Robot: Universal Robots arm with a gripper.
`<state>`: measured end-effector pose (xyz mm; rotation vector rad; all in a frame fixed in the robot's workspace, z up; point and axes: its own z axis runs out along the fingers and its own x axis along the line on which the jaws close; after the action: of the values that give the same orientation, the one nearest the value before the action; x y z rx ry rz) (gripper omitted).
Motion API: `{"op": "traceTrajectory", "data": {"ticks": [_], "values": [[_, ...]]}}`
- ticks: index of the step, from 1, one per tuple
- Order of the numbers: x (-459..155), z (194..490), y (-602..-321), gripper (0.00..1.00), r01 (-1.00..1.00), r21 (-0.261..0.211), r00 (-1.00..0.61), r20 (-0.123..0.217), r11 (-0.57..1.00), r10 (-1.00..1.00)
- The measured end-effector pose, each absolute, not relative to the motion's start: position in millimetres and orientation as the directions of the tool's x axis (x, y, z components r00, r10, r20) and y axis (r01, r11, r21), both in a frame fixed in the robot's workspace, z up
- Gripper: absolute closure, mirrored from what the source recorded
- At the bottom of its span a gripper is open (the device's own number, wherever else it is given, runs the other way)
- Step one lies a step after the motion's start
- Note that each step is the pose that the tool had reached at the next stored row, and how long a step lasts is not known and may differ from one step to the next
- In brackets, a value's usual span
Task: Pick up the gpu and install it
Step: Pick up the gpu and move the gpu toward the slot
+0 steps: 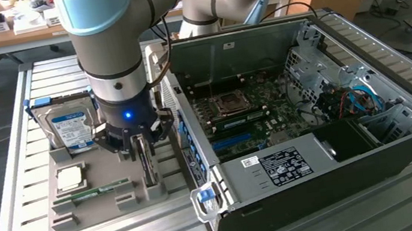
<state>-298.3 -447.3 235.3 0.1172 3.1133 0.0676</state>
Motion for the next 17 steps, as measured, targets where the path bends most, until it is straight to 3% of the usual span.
{"op": "traceTrajectory", "data": {"ticks": [17], "values": [[-298.2, 232.6, -445.1, 0.57, 0.075, 0.046, -0.997, -0.023, 0.996, 0.076]]}}
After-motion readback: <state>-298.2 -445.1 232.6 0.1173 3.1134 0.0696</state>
